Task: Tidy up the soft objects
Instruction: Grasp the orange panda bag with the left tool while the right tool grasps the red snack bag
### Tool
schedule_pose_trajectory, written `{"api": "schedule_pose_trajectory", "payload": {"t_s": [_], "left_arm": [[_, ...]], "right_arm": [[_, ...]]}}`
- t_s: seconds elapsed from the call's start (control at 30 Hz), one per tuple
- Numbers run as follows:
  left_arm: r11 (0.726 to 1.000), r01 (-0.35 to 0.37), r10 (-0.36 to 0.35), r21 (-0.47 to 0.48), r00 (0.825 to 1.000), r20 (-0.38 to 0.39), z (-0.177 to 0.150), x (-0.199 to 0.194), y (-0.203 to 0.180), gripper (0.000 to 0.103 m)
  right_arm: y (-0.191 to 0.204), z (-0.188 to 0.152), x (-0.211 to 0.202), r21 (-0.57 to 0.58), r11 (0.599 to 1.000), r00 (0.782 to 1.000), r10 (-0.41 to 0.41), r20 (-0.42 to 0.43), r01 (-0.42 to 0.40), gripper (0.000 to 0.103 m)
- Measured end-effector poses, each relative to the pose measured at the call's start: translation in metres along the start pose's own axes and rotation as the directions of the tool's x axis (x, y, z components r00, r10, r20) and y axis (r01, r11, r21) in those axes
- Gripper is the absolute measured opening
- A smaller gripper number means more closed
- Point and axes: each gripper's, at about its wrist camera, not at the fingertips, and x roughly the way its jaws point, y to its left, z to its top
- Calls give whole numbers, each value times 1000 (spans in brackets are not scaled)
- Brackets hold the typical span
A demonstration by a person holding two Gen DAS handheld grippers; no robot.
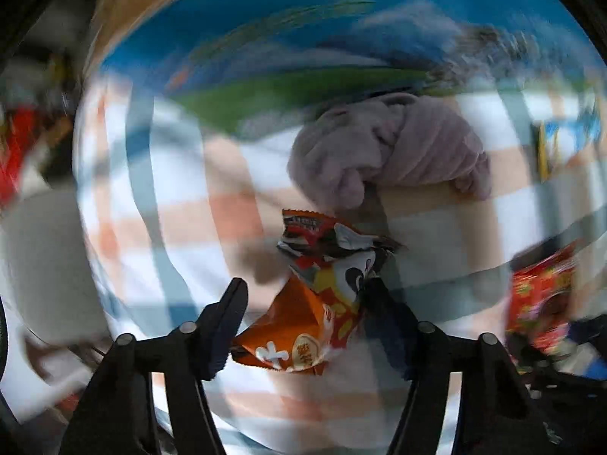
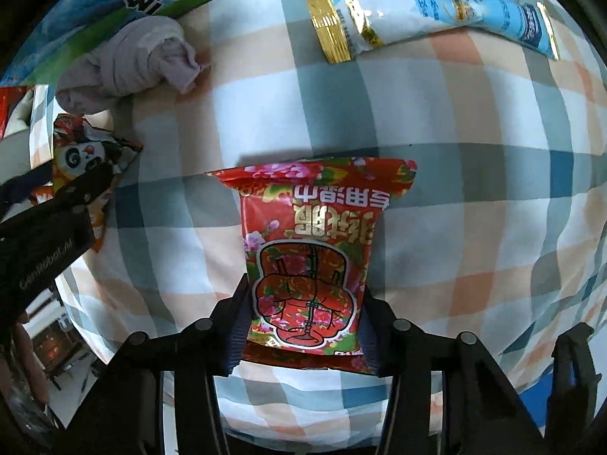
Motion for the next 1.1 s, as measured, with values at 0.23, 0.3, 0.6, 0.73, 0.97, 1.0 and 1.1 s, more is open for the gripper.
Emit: {"api": "schedule_pose_trajectory", "payload": {"t_s": [0.23,0.3,0.6,0.73,0.97,1.0,1.1], "left_arm": [[900,306,-351,-311,931,-101,-43,25,39,49],[890,314,-365,-329,925,-105,-50,29,39,49],[981,170,-183,-97,972,-146,-66,35,-4,55],[978,178,-189,-111,976,-105,-74,22,-16,38],[943,274,-286,-188,958,-39,-93,-4,-22,33],[936,291,-303,-199,952,-32,-94,-9,-23,32],[901,365,-375,-236,927,3,-104,-24,-23,30]], "right_arm": [[-1,-1,-6,-31,999,1000,-5,-29,4,50],[-2,0,-5,-44,999,999,2,-42,-4,50],[11,13,1,-69,997,998,-20,-65,16,56],[19,9,8,-85,996,997,-41,-58,36,52],[25,-7,-2,-112,992,998,-61,-25,58,49],[25,-11,-5,-117,992,998,-59,-17,57,49],[25,-9,-28,-124,991,999,-47,2,47,49]]}}
